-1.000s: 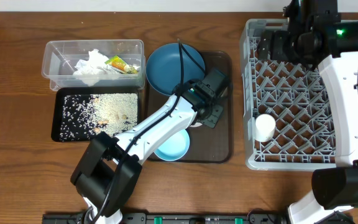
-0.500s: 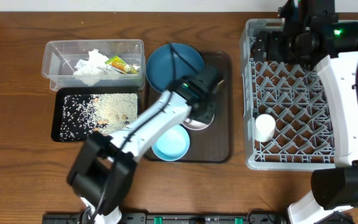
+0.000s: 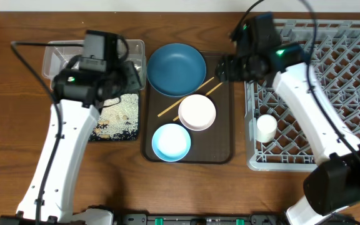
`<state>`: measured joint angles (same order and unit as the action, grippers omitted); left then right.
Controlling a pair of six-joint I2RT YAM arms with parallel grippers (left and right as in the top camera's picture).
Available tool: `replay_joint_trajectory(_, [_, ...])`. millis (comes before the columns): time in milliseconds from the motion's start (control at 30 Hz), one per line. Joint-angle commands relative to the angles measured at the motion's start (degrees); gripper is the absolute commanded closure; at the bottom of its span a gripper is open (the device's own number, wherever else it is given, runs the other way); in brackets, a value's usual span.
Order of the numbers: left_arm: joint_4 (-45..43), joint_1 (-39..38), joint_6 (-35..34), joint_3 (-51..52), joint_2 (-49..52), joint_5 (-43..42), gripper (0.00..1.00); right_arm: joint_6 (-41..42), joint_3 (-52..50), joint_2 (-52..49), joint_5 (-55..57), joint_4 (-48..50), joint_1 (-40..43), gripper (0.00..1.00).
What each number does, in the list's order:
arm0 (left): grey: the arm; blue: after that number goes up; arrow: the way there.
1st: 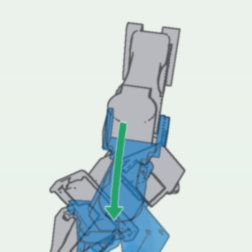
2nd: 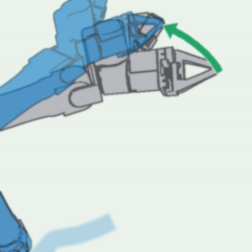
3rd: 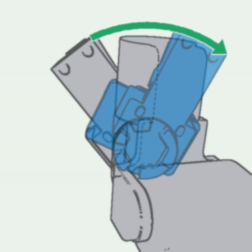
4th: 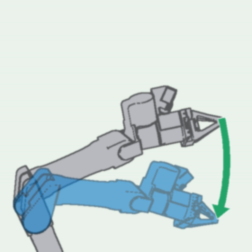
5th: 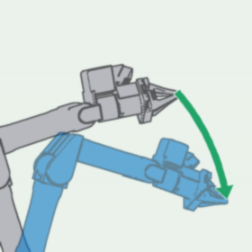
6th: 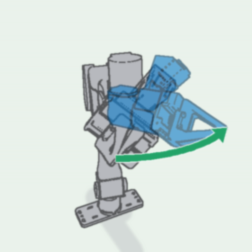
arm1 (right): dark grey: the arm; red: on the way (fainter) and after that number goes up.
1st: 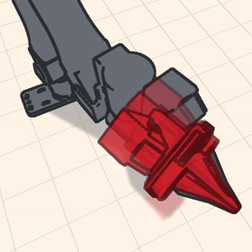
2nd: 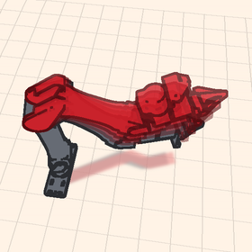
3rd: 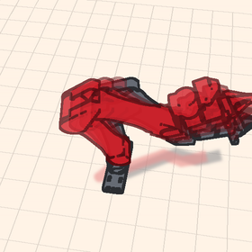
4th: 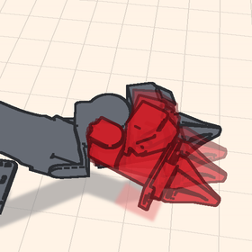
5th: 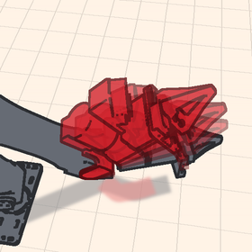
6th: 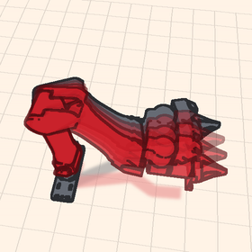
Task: Sort waste into correct bins and load items into the dishwasher rack
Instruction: 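Grasp the pink bowl rim with the right gripper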
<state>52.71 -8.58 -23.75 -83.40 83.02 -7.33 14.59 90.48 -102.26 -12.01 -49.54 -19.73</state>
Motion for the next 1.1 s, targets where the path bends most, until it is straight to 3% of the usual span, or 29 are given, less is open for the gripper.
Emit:
replay_joint_trajectory(0, [0.6,1.8,1.0,-0.6,0.4,-0.1,0.53,1.2,-5.5,-0.1,-0.2,3.9,-2.4,0.36])
replay_joint_trajectory(200, [0.6,2.8,1.0,-0.5,0.5,0.1,0.52,3.0,-13.8,-0.5,-0.2,10.5,-5.1,0.45])
replay_joint_trajectory(567, [1.1,2.8,1.0,0.1,0.5,0.5,0.45,3.2,-14.4,-9.0,-0.2,11.5,-5.7,0.61])
replay_joint_trajectory(633, [1.2,2.8,1.0,0.3,0.5,0.6,0.44,3.2,-14.4,-9.4,-0.2,11.5,-5.7,0.70])
replay_joint_trajectory(733, [1.2,2.8,1.0,0.6,0.5,0.6,0.44,3.2,-14.4,-9.4,-0.1,11.7,-5.7,0.76])
replay_joint_trajectory(867, [1.2,2.8,1.0,0.7,0.5,0.5,0.44,3.2,-14.4,-9.4,0.0,11.9,-5.7,0.99])
replay_joint_trajectory(900, [1.2,2.8,1.0,0.7,0.5,0.5,0.44,3.2,-14.4,-9.4,0.0,11.9,-5.7,0.99])
replay_joint_trajectory(967, [1.2,2.8,1.0,0.7,0.5,0.5,0.29,3.2,-14.4,-9.3,0.0,11.9,-5.6,0.99])
replay_joint_trajectory(1067, [1.2,2.8,1.0,0.7,0.5,0.5,0.20,3.2,-14.3,-8.2,0.0,11.8,-5.3,0.99])
